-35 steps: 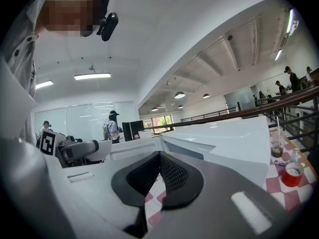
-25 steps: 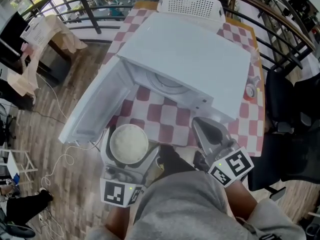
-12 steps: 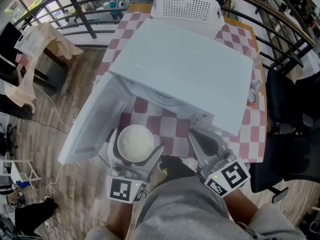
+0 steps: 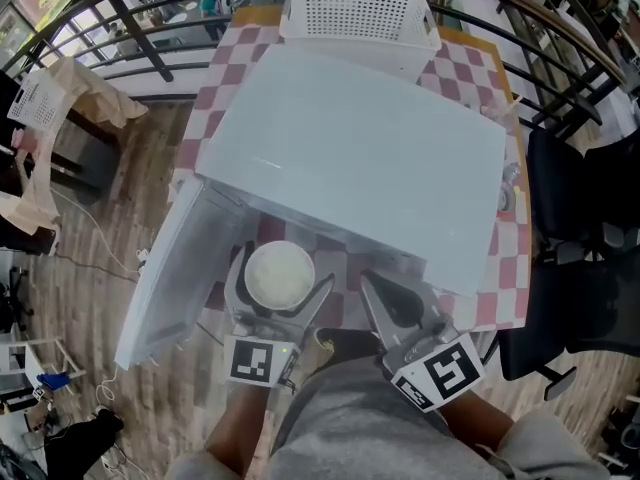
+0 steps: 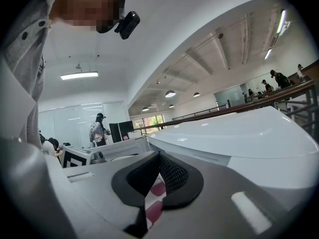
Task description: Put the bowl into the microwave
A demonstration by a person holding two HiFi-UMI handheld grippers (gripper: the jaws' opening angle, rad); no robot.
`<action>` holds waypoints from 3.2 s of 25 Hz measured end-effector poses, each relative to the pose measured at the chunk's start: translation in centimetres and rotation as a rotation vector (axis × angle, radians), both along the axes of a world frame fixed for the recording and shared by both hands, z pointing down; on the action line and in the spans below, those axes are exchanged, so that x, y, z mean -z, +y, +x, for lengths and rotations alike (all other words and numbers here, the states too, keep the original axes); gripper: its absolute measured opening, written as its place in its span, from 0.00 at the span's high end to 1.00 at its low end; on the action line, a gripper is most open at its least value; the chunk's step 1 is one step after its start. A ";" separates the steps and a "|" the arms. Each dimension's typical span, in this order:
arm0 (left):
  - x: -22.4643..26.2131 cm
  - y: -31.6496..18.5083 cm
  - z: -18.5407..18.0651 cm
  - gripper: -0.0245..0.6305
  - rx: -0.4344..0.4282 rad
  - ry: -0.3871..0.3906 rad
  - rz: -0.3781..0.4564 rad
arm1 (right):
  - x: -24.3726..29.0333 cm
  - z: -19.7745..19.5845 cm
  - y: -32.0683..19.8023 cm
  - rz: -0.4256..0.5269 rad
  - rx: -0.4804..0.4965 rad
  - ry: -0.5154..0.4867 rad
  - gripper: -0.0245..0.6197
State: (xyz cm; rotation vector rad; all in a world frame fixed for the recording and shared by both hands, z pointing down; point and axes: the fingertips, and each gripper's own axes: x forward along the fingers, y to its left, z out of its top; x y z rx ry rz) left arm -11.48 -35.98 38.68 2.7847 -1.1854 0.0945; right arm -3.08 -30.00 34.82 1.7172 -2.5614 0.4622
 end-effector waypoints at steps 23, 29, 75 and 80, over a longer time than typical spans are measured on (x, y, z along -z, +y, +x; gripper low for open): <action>-12.3 -11.2 8.4 0.13 -0.076 -0.258 -0.051 | -1.4 -1.2 -2.9 -0.052 0.021 -0.014 0.97; -12.8 -11.5 8.8 0.13 -0.059 -0.284 -0.067 | -1.5 -1.0 -2.9 -0.054 0.025 -0.022 0.97; 1.0 7.0 -6.1 0.72 0.196 -0.060 -0.013 | 2.4 -1.6 4.7 0.050 0.085 -0.036 0.97; 3.2 10.7 -8.5 0.95 0.284 -0.037 -0.005 | 3.0 0.0 7.1 0.052 0.056 -0.023 0.97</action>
